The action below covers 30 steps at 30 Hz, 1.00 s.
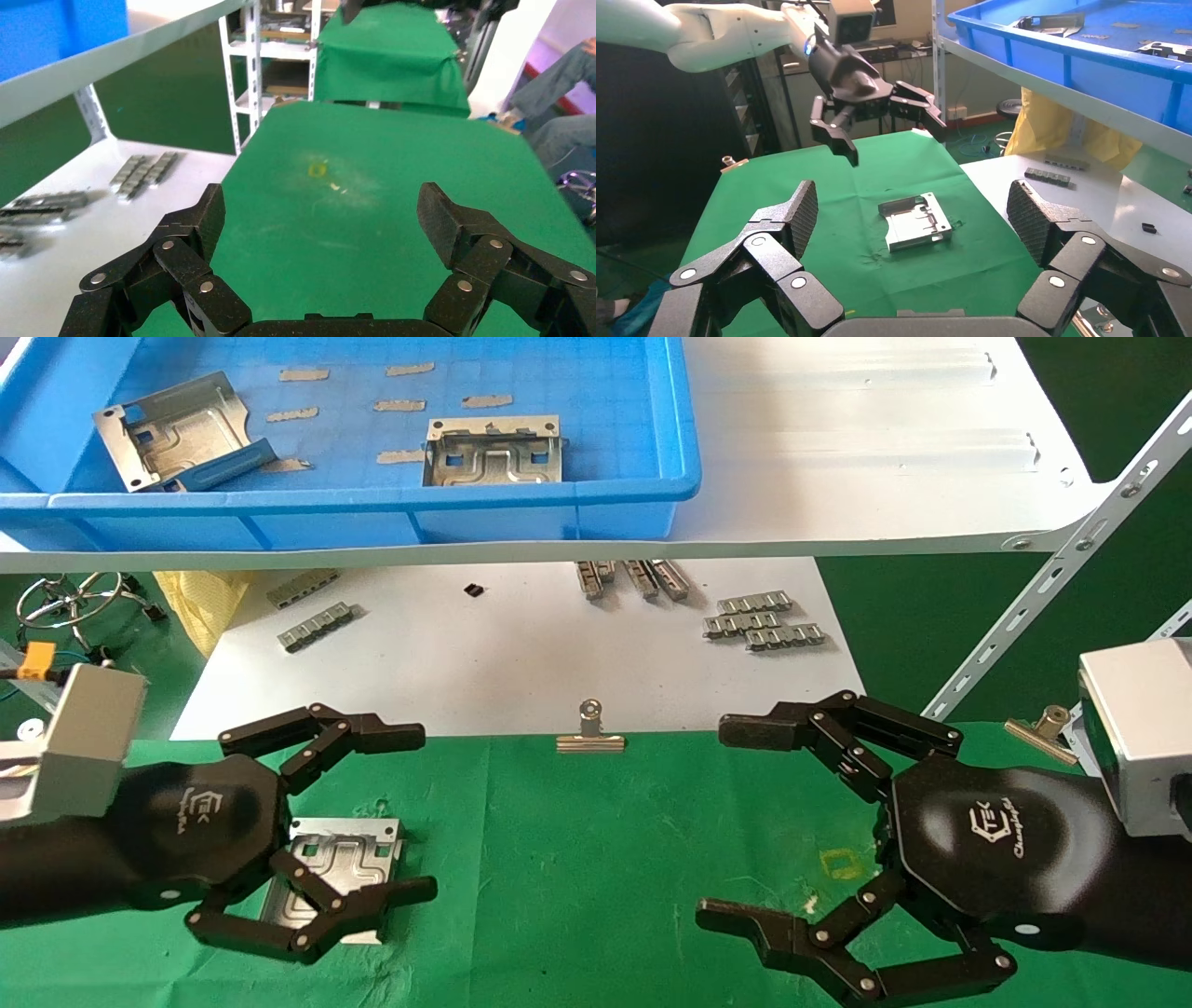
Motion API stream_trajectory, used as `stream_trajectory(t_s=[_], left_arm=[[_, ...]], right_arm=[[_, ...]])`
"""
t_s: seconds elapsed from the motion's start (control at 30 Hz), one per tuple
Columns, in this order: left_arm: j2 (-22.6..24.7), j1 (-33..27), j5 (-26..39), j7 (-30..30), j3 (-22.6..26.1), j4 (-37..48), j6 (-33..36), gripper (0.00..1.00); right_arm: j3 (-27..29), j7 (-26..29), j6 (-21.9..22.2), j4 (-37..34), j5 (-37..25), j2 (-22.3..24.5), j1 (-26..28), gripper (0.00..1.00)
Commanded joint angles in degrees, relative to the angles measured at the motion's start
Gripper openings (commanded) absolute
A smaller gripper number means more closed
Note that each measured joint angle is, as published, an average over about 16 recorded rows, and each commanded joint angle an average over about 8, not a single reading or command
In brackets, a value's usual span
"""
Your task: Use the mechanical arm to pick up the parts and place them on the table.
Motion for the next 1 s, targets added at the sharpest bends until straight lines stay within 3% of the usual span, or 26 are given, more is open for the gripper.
stream_trajectory(t_s=[0.03, 0.63, 1.0], left_arm=[[-0.2, 0.9, -0.3, -1.0, -1.1, -1.6, -0.2, 1.0], [-2.0, 8.1, -3.3, -9.7, -10.2, -15.1, -1.6, 1.0], [-2.1, 8.4, -3.5, -9.8, -10.6, -15.6, -1.8, 1.0]], right_arm=[[0.0, 0.0, 0.0, 0.0, 0.0, 0.0, 0.0, 1.0], [0.0, 0.0, 0.0, 0.0, 0.0, 0.0, 0.0, 1.0], [0.0, 0.0, 0.0, 0.0, 0.0, 0.0, 0.0, 1.0]])
